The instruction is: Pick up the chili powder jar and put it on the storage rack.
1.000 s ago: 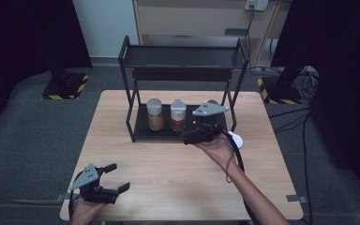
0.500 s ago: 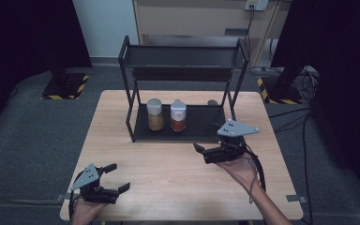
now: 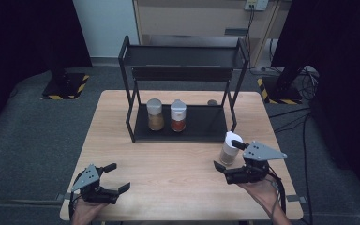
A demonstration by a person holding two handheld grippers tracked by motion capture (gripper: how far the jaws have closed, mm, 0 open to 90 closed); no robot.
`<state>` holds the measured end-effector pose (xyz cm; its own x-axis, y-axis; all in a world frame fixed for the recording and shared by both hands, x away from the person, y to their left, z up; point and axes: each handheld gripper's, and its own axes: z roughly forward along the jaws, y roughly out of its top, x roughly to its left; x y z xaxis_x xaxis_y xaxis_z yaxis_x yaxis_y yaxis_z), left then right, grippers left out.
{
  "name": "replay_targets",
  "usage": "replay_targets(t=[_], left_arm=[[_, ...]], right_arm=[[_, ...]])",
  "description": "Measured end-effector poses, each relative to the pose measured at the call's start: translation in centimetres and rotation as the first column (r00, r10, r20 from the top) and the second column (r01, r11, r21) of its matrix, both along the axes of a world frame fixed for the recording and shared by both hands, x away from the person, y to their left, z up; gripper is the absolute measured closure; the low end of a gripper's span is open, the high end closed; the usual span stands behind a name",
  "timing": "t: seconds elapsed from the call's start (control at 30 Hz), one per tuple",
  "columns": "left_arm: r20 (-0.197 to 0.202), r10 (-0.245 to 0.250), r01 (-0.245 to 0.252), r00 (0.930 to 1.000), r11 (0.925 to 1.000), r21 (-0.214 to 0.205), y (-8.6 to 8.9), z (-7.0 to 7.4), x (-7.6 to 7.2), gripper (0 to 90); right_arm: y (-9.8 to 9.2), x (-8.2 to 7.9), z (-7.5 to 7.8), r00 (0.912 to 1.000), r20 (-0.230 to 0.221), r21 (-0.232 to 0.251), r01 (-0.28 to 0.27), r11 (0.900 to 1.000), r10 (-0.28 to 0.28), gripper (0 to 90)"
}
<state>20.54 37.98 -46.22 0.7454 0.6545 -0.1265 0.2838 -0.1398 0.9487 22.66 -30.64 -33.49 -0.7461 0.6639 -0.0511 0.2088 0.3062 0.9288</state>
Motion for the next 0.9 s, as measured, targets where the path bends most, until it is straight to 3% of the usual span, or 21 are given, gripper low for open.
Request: replay_targets(t=[0.37,0.9], left_arm=[[0.019,0.008,-0.009,0.9998,0.9997,0.021,-0.3,0.1,-0.3,3.6],[0.034,0.006,-0.006,0.9994,1.0000,-0.005,0.0,-0.2,-0.3,3.4]], right_arm=[[-3.5,-2.1,-2.8,0.9981,-0.014,0.019,0.060,0.9980,-0.060,7.4],[-7.0,-4.0,-5.8,0.9902,-0.068,0.063,0.126,0.9900,-0.122,8.1]])
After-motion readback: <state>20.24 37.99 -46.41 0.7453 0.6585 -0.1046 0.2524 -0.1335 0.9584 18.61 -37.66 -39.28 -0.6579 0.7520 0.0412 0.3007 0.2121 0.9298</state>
